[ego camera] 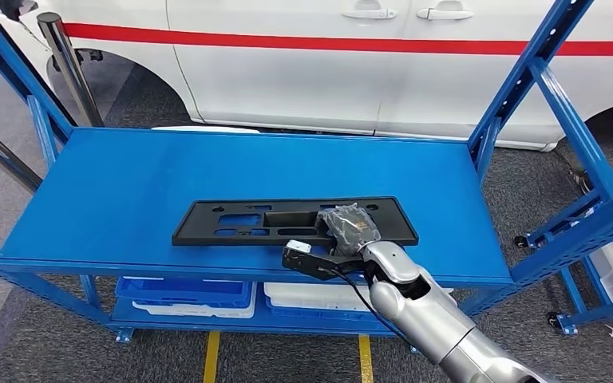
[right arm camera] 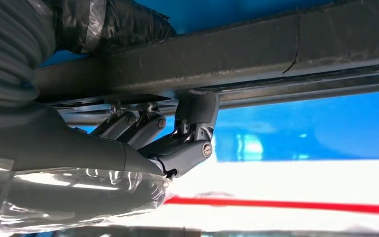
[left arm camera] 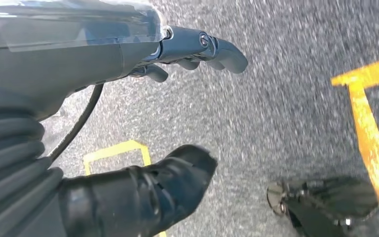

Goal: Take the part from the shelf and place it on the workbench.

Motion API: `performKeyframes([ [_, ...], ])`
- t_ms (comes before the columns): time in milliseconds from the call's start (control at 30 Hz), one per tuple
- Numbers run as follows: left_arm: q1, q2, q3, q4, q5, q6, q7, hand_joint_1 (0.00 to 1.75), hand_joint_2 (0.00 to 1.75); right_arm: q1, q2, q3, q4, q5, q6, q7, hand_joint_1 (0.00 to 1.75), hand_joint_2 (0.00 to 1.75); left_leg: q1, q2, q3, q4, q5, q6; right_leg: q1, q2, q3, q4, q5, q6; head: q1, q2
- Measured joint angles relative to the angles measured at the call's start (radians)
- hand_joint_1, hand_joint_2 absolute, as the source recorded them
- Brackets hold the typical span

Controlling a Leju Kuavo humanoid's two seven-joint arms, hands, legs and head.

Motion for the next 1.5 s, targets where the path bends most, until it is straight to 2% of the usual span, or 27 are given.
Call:
performKeyframes([
  [67, -0.001, 0.000, 0.000, 0.000, -0.006, 0.008, 0.005, 0.00, 1.75, 0.034, -0.001, 0.000, -0.011, 0.093, -0.073, 0.046, 1.75, 1.75, -0.002, -0.002, -0.003, 0.001, 0.000, 0.007, 0.000, 0.000, -0.063, 0.132, -0.050, 0.005, 0.000, 0.000],
  [100, -0.001, -0.001, 0.000, 0.000, -0.010, 0.011, 0.008, 0.00, 1.75, 0.056, -0.002, 0.000, -0.022, 0.162, -0.120, 0.078, 1.75, 1.75, -0.003, -0.003, -0.004, 0.003, -0.001, 0.010, 0.000, 0.000, -0.081, 0.170, -0.056, 0.005, 0.000, 0.000],
  [133, -0.001, -0.003, 0.000, 0.000, -0.013, 0.013, 0.011, 0.00, 1.75, 0.078, -0.001, 0.000, -0.035, 0.236, -0.165, 0.109, 1.75, 1.75, -0.004, -0.005, -0.004, 0.006, -0.002, 0.009, 0.000, -0.001, -0.071, 0.150, -0.032, 0.003, 0.000, 0.000],
  [200, -0.001, -0.007, 0.000, 0.000, -0.018, 0.014, 0.014, 0.00, 1.75, 0.100, 0.000, -0.001, -0.056, 0.343, -0.213, 0.146, 1.75, 1.75, -0.006, -0.007, -0.005, 0.012, -0.006, 0.005, 0.003, -0.001, -0.012, 0.017, 0.028, -0.007, 0.000, 0.000],
  [233, -0.001, -0.009, 0.000, 0.000, -0.020, 0.014, 0.016, 0.00, 1.75, 0.111, 0.002, -0.002, -0.066, 0.401, -0.234, 0.166, 1.75, 1.75, -0.008, -0.007, -0.008, 0.014, -0.006, 0.001, 0.006, -0.001, 0.006, -0.025, 0.041, -0.011, 0.000, 0.000],
  [367, -0.005, -0.012, 0.000, 0.000, -0.032, 0.006, 0.024, 0.00, 1.75, 0.163, 0.009, 0.001, -0.104, 0.682, -0.325, 0.277, 1.75, 1.75, -0.012, -0.006, -0.018, 0.022, -0.010, -0.015, 0.005, -0.001, 0.009, -0.053, 0.050, -0.024, -0.001, 0.000],
  [433, -0.008, -0.013, 0.000, 0.000, -0.037, 0.000, 0.027, 0.00, 1.75, 0.170, 0.007, 0.020, -0.120, 0.759, -0.353, 0.374, 1.75, 1.75, -0.010, -0.006, -0.038, 0.075, -0.059, -0.024, -0.001, -0.003, 0.005, -0.059, 0.058, -0.037, -0.001, 0.000],
  [500, -0.012, -0.015, 0.000, 0.000, -0.042, -0.007, 0.029, 0.00, 1.75, 0.158, -0.004, 0.062, -0.131, 0.775, -0.368, 0.474, 1.75, 1.75, -0.006, -0.005, -0.081, 0.198, -0.139, -0.032, -0.001, -0.005, -0.006, -0.059, 0.067, -0.045, -0.001, 0.000],
  [567, -0.013, -0.015, 0.000, 0.000, -0.044, -0.010, 0.030, 0.00, 1.75, 0.146, -0.021, 0.112, -0.136, 0.777, -0.373, 0.521, 1.75, 1.75, -0.003, -0.005, -0.105, 0.290, -0.178, -0.038, -0.001, -0.006, -0.020, -0.057, 0.076, -0.045, -0.001, 0.000],
  [600, -0.013, -0.015, 0.000, 0.000, -0.045, -0.010, 0.030, 0.00, 1.75, 0.143, -0.029, 0.135, -0.138, 0.778, -0.374, 0.525, 1.75, 1.75, -0.003, -0.005, -0.091, 0.283, -0.169, -0.040, -0.001, -0.005, -0.027, -0.055, 0.081, -0.044, -0.001, 0.000],
  [633, -0.015, -0.015, 0.000, 0.000, -0.045, -0.010, 0.030, 0.00, 1.75, 0.143, -0.033, 0.154, -0.140, 0.778, -0.374, 0.526, 1.75, 1.75, -0.002, -0.005, -0.058, 0.235, -0.145, -0.040, -0.002, -0.005, -0.033, -0.052, 0.085, -0.042, -0.001, 0.000],
  [700, -0.020, -0.015, 0.000, 0.000, -0.045, -0.010, 0.030, 0.00, 1.75, 0.141, -0.041, 0.178, -0.147, 0.779, -0.374, 0.526, 1.75, 1.75, -0.004, -0.005, 0.029, 0.088, -0.095, -0.037, -0.002, -0.004, -0.045, -0.045, 0.094, -0.033, -0.001, 0.000],
  [733, -0.022, -0.016, 0.000, 0.000, -0.046, -0.010, 0.030, 0.00, 1.75, 0.138, -0.044, 0.184, -0.151, 0.779, -0.374, 0.526, 1.75, 1.75, -0.006, -0.006, 0.056, 0.036, -0.081, -0.033, -0.001, -0.005, -0.049, -0.042, 0.098, -0.027, -0.001, 0.000],
  [767, -0.024, -0.016, 0.000, 0.000, -0.046, -0.010, 0.030, 0.00, 1.75, 0.135, -0.047, 0.190, -0.153, 0.779, -0.374, 0.526, 1.75, 1.75, -0.009, -0.007, 0.068, 0.009, -0.076, -0.029, 0.000, -0.005, -0.052, -0.041, 0.104, -0.020, -0.001, 0.000],
  [867, -0.024, -0.017, 0.000, 0.000, -0.046, -0.011, 0.030, 0.00, 1.75, 0.130, -0.055, 0.206, -0.157, 0.779, -0.374, 0.527, 1.75, 1.75, -0.010, -0.006, 0.056, 0.006, -0.057, -0.012, -0.001, -0.004, -0.058, -0.043, 0.116, -0.002, 0.000, 0.000],
  [900, -0.024, -0.018, 0.000, 0.000, -0.046, -0.011, 0.030, 0.00, 1.75, 0.129, -0.058, 0.210, -0.157, 0.779, -0.374, 0.527, 1.75, 1.75, -0.008, -0.004, 0.049, 0.004, -0.047, -0.004, -0.002, -0.003, -0.065, -0.034, 0.100, 0.003, 0.000, 0.000],
  [933, -0.025, -0.019, -0.001, 0.000, -0.048, -0.011, 0.030, 0.00, 1.75, 0.128, -0.062, 0.213, -0.158, 0.779, -0.374, 0.528, 1.75, 1.75, -0.006, -0.001, 0.040, 0.002, -0.036, 0.004, -0.003, -0.003, -0.077, -0.005, 0.064, 0.006, 0.000, 0.000],
  [1033, -0.026, -0.018, -0.001, 0.000, -0.051, -0.012, 0.030, 0.00, 1.75, 0.124, -0.073, 0.229, -0.160, 0.779, -0.375, 0.531, 1.75, 1.75, -0.008, 0.004, 0.003, 0.007, -0.009, 0.018, -0.007, -0.003, -0.120, 0.164, -0.073, 0.013, 0.000, 0.000],
  [1067, -0.027, -0.018, -0.001, 0.000, -0.052, -0.012, 0.031, 0.00, 1.75, 0.123, -0.077, 0.237, -0.160, 0.779, -0.375, 0.532, 1.75, 1.75, -0.009, 0.004, -0.010, 0.011, -0.003, 0.018, -0.007, -0.003, -0.122, 0.207, -0.086, 0.015, 0.000, 0.000],
  [1100, -0.027, -0.018, -0.002, 0.000, -0.054, -0.013, 0.032, 0.00, 1.75, 0.123, -0.080, 0.244, -0.162, 0.779, -0.375, 0.534, 1.75, 1.75, -0.010, 0.005, -0.023, 0.015, 0.004, 0.017, -0.007, -0.003, -0.109, 0.221, -0.078, 0.015, 0.000, 0.000],
  [1167, -0.028, -0.019, -0.003, 0.000, -0.059, -0.016, 0.035, 0.00, 1.75, 0.123, -0.088, 0.257, -0.168, 0.779, -0.375, 0.536, 1.75, 1.75, -0.011, 0.005, -0.046, 0.024, 0.015, 0.012, -0.007, -0.003, -0.034, 0.148, -0.030, 0.011, 0.000, 0.000],
  [1233, -0.028, -0.022, -0.004, 0.000, -0.064, -0.016, 0.037, 0.00, 1.75, 0.122, -0.093, 0.266, -0.179, 0.779, -0.376, 0.536, 1.75, 1.75, -0.013, 0.004, -0.062, 0.031, 0.024, 0.004, -0.003, -0.002, 0.056, 0.019, -0.017, 0.002, 0.000, 0.000],
  [1267, -0.028, -0.023, -0.004, 0.000, -0.065, -0.016, 0.038, 0.00, 1.75, 0.121, -0.096, 0.271, -0.184, 0.779, -0.377, 0.537, 1.75, 1.75, -0.014, 0.004, -0.066, 0.032, 0.031, -0.001, 0.001, -0.001, 0.080, -0.023, -0.020, -0.003, 0.000, 0.000],
  [1367, -0.028, -0.026, -0.005, 0.000, -0.069, -0.013, 0.042, 0.00, 1.75, 0.120, -0.106, 0.287, -0.198, 0.779, -0.385, 0.537, 1.75, 1.75, -0.012, 0.003, -0.073, 0.029, 0.048, -0.018, 0.005, -0.002, 0.082, -0.055, -0.010, -0.019, 0.000, 0.000],
  [1400, -0.028, -0.026, -0.005, 0.000, -0.070, -0.012, 0.043, 0.00, 1.75, 0.119, -0.108, 0.291, -0.201, 0.779, -0.388, 0.537, 1.75, 1.75, -0.012, 0.002, -0.079, 0.035, 0.036, -0.023, 0.002, -0.004, 0.076, -0.060, 0.000, -0.028, 0.000, 0.000],
  [1433, -0.027, -0.026, -0.005, 0.000, -0.071, -0.011, 0.044, 0.00, 1.75, 0.119, -0.109, 0.294, -0.203, 0.779, -0.390, 0.537, 1.75, 1.75, -0.011, 0.001, -0.088, 0.057, 0.005, -0.028, 0.000, -0.005, 0.068, -0.065, 0.011, -0.038, 0.000, 0.000],
  [1500, -0.026, -0.027, -0.005, 0.000, -0.072, -0.010, 0.047, 0.00, 1.75, 0.119, -0.111, 0.300, -0.206, 0.779, -0.392, 0.537, 1.75, 1.75, -0.009, 0.000, -0.116, 0.155, -0.092, -0.035, -0.002, -0.007, 0.043, -0.068, 0.034, -0.049, -0.001, 0.000],
])
